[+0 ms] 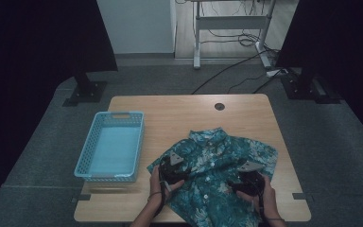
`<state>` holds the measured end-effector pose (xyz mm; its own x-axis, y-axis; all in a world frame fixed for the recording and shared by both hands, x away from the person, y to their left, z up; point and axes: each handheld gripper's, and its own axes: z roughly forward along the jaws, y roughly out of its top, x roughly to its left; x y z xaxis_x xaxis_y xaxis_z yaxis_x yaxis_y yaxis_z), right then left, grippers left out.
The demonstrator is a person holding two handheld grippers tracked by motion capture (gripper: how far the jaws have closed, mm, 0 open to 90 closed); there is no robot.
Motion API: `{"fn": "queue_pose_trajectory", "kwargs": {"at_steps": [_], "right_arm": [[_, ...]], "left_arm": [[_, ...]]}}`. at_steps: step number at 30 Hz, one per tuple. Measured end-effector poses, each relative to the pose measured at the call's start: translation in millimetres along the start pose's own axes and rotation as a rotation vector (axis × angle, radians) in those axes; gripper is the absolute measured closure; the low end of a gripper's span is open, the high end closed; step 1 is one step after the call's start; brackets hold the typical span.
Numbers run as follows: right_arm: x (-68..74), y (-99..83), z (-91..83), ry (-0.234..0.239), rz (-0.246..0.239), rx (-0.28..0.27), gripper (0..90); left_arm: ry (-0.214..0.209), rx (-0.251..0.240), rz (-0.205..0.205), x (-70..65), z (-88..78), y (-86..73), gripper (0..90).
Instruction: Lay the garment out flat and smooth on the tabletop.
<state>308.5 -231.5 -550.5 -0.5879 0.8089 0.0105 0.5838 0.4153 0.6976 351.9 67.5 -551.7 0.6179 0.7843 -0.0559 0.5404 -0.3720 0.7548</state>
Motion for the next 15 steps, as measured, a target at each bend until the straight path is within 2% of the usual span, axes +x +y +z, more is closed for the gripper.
{"fn": "queue_pose_trajectory", "kwargs": {"at_steps": [2,3,5,6,7,9,10,12,15], "right_arm": [[-8.2,0.9,1.5,-0.006,0.006,-0.006,33.0],[-17.2,2.1,3.4,-0.015,0.013,-0.015,33.3],[-21.8,2.7,4.4,-0.019,0.019,-0.019,33.4],[-31.1,3.9,6.8,-0.028,0.029,-0.031,33.7],[-31.1,3.9,6.8,-0.028,0.029,-0.031,33.7],[-39.8,5.0,9.0,-0.04,0.041,-0.042,34.5],[-47.9,5.9,10.7,-0.051,0.05,-0.052,36.0],[-51.7,6.6,11.3,-0.055,0.056,-0.054,36.6],[-61.2,5.9,12.4,-0.073,0.083,-0.071,37.4]], "left_arm": [[0.003,0.006,0.002,-0.5,5.9,5.9,47.8],[0.008,0.012,0.008,-1.0,9.0,9.2,47.8],[0.017,0.023,0.021,-1.5,15.3,15.6,47.8],[0.021,0.028,0.028,-1.5,18.6,18.8,47.8],[0.025,0.03,0.031,-1.4,21.9,22.0,47.8],[0.031,0.039,0.039,-0.3,28.3,28.5,47.8],[0.032,0.042,0.043,0.5,31.5,31.6,47.4],[0.029,0.045,0.049,2.2,37.9,37.6,46.8],[0.014,0.046,0.037,4.6,45.0,44.2,42.9]]}}
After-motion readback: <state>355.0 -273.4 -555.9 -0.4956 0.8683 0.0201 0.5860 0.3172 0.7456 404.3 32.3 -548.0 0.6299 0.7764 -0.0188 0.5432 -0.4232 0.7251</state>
